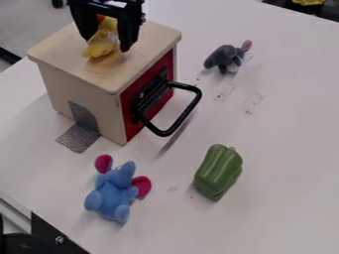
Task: Move the yellow object to the upper middle of the table
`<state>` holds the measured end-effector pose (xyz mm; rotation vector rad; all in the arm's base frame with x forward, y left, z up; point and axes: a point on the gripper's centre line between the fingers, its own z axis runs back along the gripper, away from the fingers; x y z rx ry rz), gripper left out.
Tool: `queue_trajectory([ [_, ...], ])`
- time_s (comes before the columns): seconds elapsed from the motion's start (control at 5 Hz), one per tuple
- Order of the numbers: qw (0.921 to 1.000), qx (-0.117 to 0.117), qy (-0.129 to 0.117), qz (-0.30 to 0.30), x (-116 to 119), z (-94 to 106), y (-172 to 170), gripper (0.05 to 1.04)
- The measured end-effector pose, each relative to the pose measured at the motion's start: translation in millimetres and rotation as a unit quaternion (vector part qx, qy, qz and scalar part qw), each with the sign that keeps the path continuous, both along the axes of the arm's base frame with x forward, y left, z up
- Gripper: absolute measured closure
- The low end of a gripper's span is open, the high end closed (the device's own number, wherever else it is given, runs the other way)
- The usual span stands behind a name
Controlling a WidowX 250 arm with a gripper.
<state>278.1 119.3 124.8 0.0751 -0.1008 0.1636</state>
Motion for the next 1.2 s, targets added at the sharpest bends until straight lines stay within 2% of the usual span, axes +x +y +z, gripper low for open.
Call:
queue_trajectory([
  [0.4,0.9997,-0.002,0.006,0.023,-8.7,-0.9,12.9,0.083],
  [0.6,0.999,-0.012,0.03,0.033,-7.8,-19.4,16.6,0.085],
  [0.8,0.9987,-0.017,0.029,0.037,-4.4,-21.7,17.8,0.117],
  [1.2,0.9989,-0.023,0.017,0.037,-8.3,-23.1,6.9,0.667],
])
